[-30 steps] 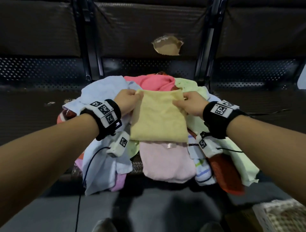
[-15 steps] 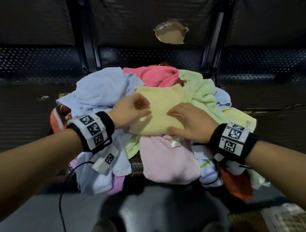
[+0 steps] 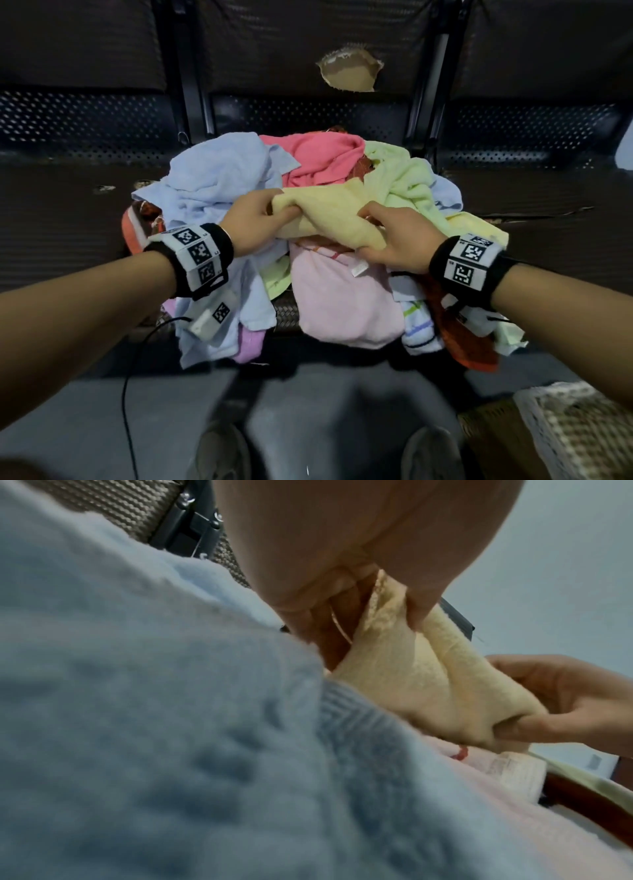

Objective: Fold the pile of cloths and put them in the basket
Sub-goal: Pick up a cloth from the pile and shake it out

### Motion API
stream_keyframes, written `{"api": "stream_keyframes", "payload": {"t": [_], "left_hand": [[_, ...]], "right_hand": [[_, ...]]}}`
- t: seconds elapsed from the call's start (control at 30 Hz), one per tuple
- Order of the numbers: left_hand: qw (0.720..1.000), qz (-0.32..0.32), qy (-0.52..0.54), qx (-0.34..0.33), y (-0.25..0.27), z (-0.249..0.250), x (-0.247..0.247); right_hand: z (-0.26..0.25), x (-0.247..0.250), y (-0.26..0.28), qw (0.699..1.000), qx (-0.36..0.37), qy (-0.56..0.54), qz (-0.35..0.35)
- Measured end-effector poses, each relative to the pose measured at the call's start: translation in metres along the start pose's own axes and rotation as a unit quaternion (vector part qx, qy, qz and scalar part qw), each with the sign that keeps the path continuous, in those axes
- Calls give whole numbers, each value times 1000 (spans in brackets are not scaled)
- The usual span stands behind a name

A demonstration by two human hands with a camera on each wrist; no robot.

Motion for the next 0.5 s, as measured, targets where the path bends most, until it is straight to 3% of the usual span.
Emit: {"api": "stream_keyframes", "payload": {"t": [0.1, 0.23, 0.33, 0.4, 0.43, 0.5], "left_hand": [[999, 23, 14, 30, 2, -8, 2], [992, 52, 53, 107, -1, -15, -3], [980, 86, 10, 181, -13, -13, -9], [950, 111, 9, 292, -20, -12, -9], [934, 102, 6, 342, -21, -15, -11], [939, 5, -14, 343, -21, -19, -17]], "right_hand": [[2, 0, -2, 996, -34, -86, 18], [9, -8, -21, 952, -148, -262, 49], [20, -24, -33, 941, -224, -251, 35], [23, -31, -38, 946, -248, -209, 26], [24, -32, -40, 949, -254, -188, 23], [26, -33, -45, 954, -254, -159, 20]]}}
Point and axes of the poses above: each hand's wrist, its own y-axis away from the middle knuckle, its own x-axis out of the back of the hand, z = x × y, the point moved 2 cm from there along -y, towards the middle knuckle, and after that the axes turned 3 degrees about z, right-handed, at the moved point
